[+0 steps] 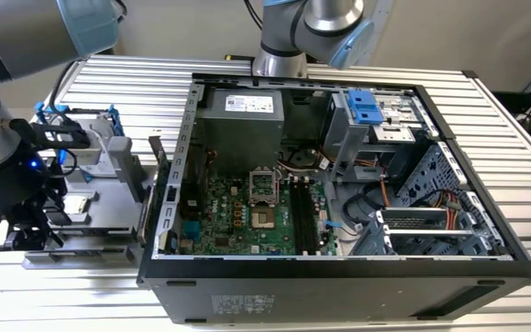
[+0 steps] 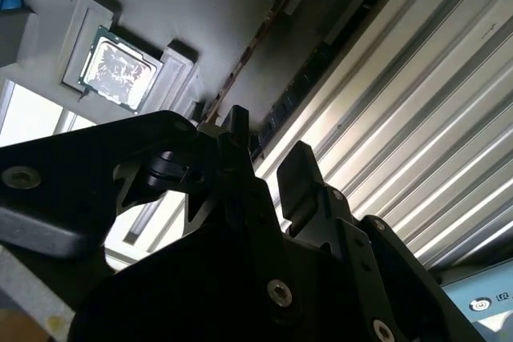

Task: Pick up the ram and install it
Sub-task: 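Pick up the ram and move it above insertion slot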

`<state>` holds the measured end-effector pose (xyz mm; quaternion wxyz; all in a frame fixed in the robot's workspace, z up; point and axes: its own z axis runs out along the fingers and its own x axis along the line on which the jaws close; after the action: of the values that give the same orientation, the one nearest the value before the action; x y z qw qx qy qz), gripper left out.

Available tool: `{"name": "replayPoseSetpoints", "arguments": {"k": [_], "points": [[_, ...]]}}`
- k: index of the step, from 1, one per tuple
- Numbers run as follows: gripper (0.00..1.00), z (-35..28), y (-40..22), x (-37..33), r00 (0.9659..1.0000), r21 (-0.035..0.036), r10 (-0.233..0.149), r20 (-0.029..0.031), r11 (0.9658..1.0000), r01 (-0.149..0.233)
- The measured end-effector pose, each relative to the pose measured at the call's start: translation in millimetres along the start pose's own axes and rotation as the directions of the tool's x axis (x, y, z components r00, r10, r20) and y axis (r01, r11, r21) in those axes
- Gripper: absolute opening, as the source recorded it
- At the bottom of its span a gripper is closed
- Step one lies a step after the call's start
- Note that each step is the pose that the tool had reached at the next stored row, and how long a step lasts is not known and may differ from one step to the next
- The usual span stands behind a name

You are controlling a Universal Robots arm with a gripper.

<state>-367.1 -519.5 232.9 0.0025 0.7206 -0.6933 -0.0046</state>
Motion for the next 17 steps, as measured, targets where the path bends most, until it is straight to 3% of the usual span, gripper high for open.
{"name": "replayPoseSetpoints", "arguments": {"k": [17], "points": [[1.0, 4.3, 0.0, 2.1, 1.0, 0.0, 0.0, -0.0001, 1.0, 0.0]]}}
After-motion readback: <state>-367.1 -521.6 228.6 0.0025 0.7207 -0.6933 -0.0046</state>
